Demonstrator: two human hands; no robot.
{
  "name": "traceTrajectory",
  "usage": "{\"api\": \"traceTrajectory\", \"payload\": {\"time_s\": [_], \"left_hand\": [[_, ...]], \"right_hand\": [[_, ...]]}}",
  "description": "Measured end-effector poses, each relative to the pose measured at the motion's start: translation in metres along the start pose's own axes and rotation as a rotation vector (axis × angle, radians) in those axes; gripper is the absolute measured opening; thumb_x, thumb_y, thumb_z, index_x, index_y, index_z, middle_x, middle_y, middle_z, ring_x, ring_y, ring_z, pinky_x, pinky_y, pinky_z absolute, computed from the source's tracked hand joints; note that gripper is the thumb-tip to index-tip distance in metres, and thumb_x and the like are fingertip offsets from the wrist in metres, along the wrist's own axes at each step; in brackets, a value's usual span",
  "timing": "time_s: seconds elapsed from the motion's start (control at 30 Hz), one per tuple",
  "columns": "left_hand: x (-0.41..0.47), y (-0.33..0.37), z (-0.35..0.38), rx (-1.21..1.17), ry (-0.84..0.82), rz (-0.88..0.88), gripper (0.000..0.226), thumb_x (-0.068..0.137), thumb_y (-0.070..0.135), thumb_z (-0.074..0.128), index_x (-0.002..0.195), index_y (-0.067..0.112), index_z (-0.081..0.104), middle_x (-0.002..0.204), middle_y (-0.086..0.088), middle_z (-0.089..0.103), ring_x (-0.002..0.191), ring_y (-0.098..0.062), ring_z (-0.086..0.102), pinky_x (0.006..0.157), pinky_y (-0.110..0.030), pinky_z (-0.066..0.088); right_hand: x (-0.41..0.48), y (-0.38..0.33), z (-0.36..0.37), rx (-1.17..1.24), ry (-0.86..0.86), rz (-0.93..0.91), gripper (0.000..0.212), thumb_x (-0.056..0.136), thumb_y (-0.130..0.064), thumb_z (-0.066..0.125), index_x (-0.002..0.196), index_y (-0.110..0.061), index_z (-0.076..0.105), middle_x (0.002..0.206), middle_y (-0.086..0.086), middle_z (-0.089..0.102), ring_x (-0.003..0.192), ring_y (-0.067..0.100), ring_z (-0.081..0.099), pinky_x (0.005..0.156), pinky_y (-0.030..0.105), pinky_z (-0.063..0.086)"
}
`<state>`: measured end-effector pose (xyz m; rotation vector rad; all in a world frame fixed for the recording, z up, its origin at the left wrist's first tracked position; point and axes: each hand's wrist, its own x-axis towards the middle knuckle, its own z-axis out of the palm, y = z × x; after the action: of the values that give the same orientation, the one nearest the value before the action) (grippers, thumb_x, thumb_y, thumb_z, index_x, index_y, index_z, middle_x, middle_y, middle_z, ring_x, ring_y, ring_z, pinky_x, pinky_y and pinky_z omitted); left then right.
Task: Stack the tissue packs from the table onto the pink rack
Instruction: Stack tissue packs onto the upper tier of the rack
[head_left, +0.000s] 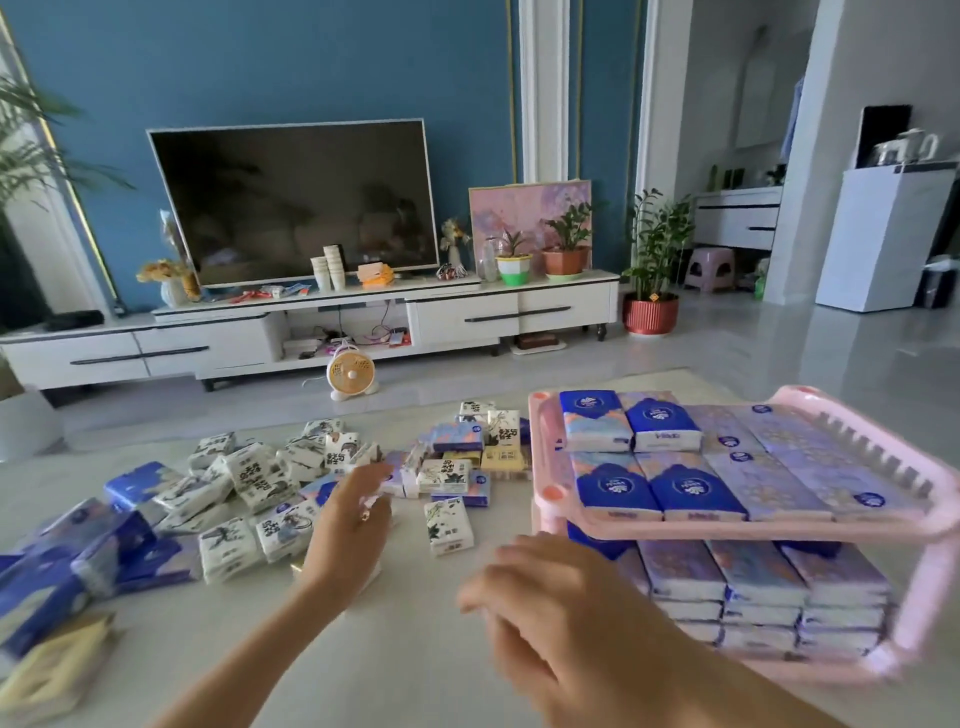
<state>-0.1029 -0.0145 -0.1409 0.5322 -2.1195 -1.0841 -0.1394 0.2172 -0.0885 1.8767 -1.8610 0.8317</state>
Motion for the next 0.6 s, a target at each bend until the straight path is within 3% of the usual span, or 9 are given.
{"api": "traceTrajectory", "payload": {"time_s": [0.13,0.3,0.4,0.6], "left_hand": [[-0.029,-0.043,-0.013,0.112,0.077,0.062,0.044,0.083,-0.006,0.046,0.107,0.031,0.052,0.108,0.006,0.059,0.104,-0.017,0.056,0.090,-0.038,0.046],[-0.047,-0.063,-0.019,0.143,0.183,0.196,0.053,0.073,0.003,0.038,0.107,0.042,0.046,0.110,0.022,0.050,0.100,-0.004,0.052,0.087,-0.026,0.043],[-0.046,-0.068,-0.021,0.096,0.257,0.195,0.047,0.073,0.002,0.039,0.106,0.032,0.051,0.110,0.017,0.053,0.102,-0.006,0.053,0.086,-0.030,0.045],[-0.033,-0.076,-0.034,0.074,0.305,0.196,0.047,0.070,-0.005,0.038,0.099,0.028,0.053,0.102,0.005,0.057,0.096,0.006,0.052,0.081,-0.010,0.042]], "right_hand": [[0.001,-0.012,0.059,0.077,-0.182,-0.040,0.018,0.074,-0.013,0.048,0.081,-0.021,0.062,0.067,-0.006,0.056,0.064,0.005,0.048,0.064,0.013,0.039],[0.019,-0.006,0.101,0.319,-0.172,0.335,0.024,0.085,-0.009,0.045,0.100,-0.020,0.060,0.092,-0.008,0.056,0.084,0.004,0.050,0.074,0.012,0.038],[0.039,0.007,0.118,0.342,-0.103,0.512,0.027,0.087,-0.007,0.046,0.107,-0.018,0.059,0.100,-0.005,0.058,0.089,0.005,0.052,0.073,0.008,0.037],[0.089,0.035,0.150,0.404,-0.006,0.738,0.023,0.089,-0.003,0.049,0.107,-0.014,0.057,0.098,-0.006,0.054,0.091,0.006,0.051,0.068,0.004,0.037]]}}
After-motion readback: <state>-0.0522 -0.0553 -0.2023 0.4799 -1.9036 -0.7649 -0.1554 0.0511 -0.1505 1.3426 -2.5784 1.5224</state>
